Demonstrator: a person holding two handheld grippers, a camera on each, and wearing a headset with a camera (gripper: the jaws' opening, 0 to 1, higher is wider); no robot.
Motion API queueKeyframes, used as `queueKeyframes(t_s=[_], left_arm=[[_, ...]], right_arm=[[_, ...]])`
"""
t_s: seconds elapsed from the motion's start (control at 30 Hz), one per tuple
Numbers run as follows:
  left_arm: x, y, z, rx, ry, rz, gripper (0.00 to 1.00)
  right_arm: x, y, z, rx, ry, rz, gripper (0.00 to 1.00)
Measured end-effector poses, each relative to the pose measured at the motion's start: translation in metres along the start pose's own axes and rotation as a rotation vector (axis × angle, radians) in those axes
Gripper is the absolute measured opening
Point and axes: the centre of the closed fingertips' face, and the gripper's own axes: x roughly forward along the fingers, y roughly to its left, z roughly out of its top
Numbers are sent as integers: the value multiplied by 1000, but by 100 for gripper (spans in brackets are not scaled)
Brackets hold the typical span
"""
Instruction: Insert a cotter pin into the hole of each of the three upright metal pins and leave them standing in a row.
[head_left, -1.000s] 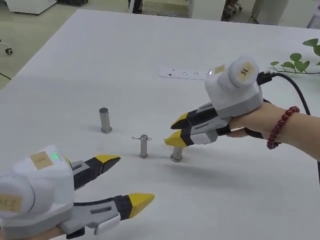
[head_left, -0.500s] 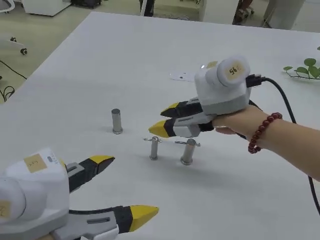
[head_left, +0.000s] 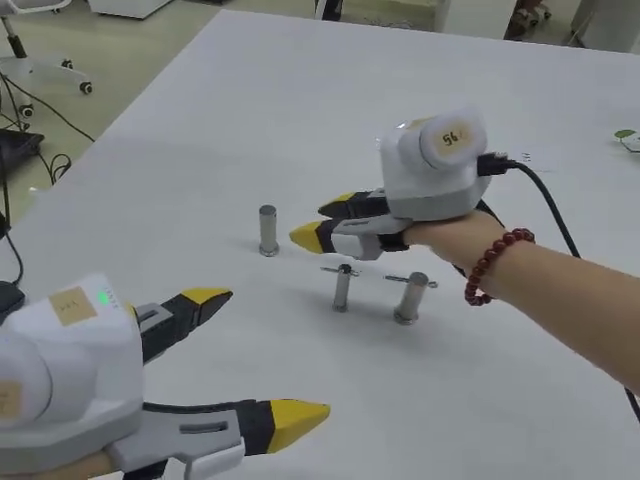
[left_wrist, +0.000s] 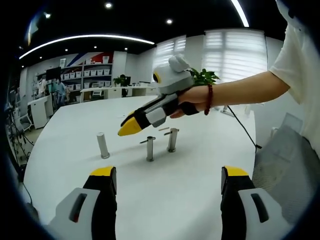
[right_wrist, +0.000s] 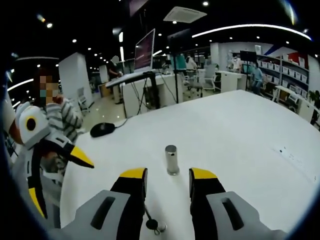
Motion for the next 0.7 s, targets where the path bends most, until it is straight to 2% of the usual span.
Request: queueKeyframes(t_s=[0.23, 0.37, 0.6, 0.7], left_arm=[[-1, 0, -6, 7, 25, -4, 86], [-2, 1, -7, 8, 23, -1, 85], [-2, 4, -8, 10, 26, 4, 84], [-1, 5, -8, 13, 29, 6, 83]], right_arm=[[24, -3, 6, -8, -23, -15, 35], [29, -6, 16, -20, -51, -26, 34], [46, -7, 13, -49, -34, -41, 30], [50, -10, 10, -39, -24, -60, 27]])
